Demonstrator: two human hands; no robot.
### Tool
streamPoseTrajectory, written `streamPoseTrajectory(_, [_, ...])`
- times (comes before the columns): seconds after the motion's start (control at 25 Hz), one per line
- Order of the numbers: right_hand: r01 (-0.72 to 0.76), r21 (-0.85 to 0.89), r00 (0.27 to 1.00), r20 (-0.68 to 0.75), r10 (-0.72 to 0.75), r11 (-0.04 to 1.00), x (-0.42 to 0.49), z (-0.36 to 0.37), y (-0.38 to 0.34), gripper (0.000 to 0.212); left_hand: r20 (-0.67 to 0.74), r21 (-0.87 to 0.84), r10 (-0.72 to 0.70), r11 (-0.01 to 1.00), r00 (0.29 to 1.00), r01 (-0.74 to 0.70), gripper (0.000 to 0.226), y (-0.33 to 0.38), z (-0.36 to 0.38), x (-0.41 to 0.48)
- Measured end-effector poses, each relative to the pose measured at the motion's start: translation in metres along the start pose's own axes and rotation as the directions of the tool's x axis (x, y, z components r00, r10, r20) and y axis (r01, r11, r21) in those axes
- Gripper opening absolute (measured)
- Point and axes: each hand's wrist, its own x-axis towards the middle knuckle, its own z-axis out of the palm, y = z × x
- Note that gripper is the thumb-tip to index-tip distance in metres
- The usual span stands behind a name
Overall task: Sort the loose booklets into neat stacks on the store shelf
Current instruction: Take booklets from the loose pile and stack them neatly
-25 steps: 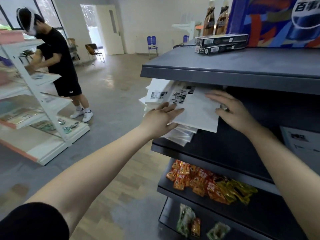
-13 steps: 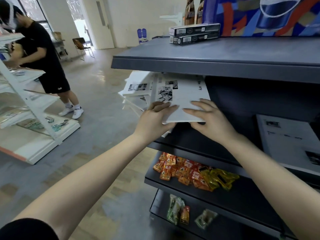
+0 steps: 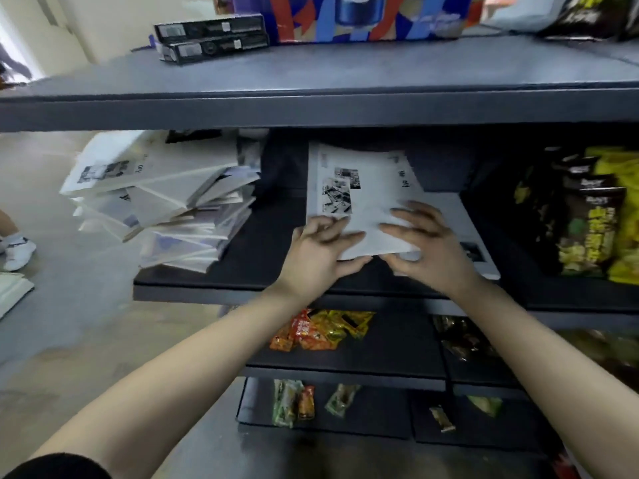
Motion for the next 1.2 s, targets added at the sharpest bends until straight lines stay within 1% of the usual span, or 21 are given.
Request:
streamPoseTrajectory(0.08, [-0.062,-0.054,0.997,0.036,0.064,0.997,-0.032,-0.013,0.016,0.039,0.067,-0.127,-0.001,0.992,0.998,0.01,0.039,0.02,0.032,-0.001])
streamPoseTrajectory(0.16, [-0.149,-0.077,0.981,0.117,0.157,0.986,-0.063,-0.024,0.031,0.043,0.142,-0.232,0.017,0.973,0.99,0.017,0.037,0.037,0.064,-0.007])
streamPoseTrajectory(0.2, [-0.189,-0.095,0.965,0.169,0.203,0.977,-0.079,-0.029,0.039,0.046,0.176,-0.247,0.032,0.969,0.984,0.013,0.038,0.046,0.08,-0.011])
streamPoseTrajectory(0.28, [-0.24,-0.132,0.922,0.278,0.268,0.962,-0.106,-0.034,0.055,0.054,0.205,-0.216,0.032,0.976,0.978,0.014,0.043,0.064,0.105,-0.019])
streamPoseTrajectory(0.36, [-0.316,-0.151,0.861,0.369,0.349,0.937,-0.123,-0.037,0.066,0.067,0.214,-0.184,0.016,0.983,0.977,0.024,0.048,0.078,0.122,-0.023])
streamPoseTrajectory(0.44, [-0.371,-0.184,0.814,0.408,0.413,0.911,-0.129,-0.037,0.07,0.076,0.216,-0.142,0.014,0.99,0.976,0.017,0.052,0.086,0.131,-0.026])
streamPoseTrajectory(0.52, [-0.386,-0.24,0.803,0.389,0.452,0.891,-0.13,-0.037,0.075,0.074,0.243,-0.114,-0.013,0.993,0.97,0.042,0.054,0.088,0.139,-0.021])
streamPoseTrajectory(0.6, [-0.457,-0.269,0.758,0.382,0.529,0.848,-0.124,-0.037,0.079,0.067,0.347,-0.123,-0.061,0.986,0.936,0.11,0.053,0.086,0.144,-0.008])
streamPoseTrajectory(0.68, [-0.53,-0.269,0.712,0.373,0.594,0.804,-0.116,-0.034,0.084,0.056,0.461,-0.137,-0.082,0.977,0.884,0.162,0.057,0.078,0.149,0.002])
streamPoseTrajectory(0.76, [-0.561,-0.255,0.696,0.37,0.616,0.787,-0.111,-0.031,0.087,0.048,0.469,-0.136,-0.078,0.978,0.88,0.159,0.063,0.07,0.153,0.004])
streamPoseTrajectory(0.84, [-0.597,-0.225,0.68,0.366,0.635,0.77,-0.11,-0.026,0.094,0.046,0.465,-0.128,-0.103,0.975,0.88,0.181,0.066,0.067,0.156,0.0])
streamPoseTrajectory(1.0, [-0.596,-0.115,0.723,0.355,0.593,0.795,-0.11,-0.01,0.114,0.042,0.405,-0.117,-0.199,0.957,0.892,0.267,0.06,0.068,0.157,-0.001])
streamPoseTrajectory(1.08, [-0.609,-0.09,0.73,0.325,0.601,0.788,-0.113,-0.005,0.12,0.043,0.452,-0.131,-0.221,0.942,0.864,0.31,0.058,0.069,0.155,0.002])
streamPoseTrajectory(1.2, [-0.584,-0.087,0.775,0.235,0.587,0.807,-0.118,-0.001,0.118,0.047,0.533,-0.156,-0.231,0.919,0.814,0.363,0.054,0.069,0.152,0.003])
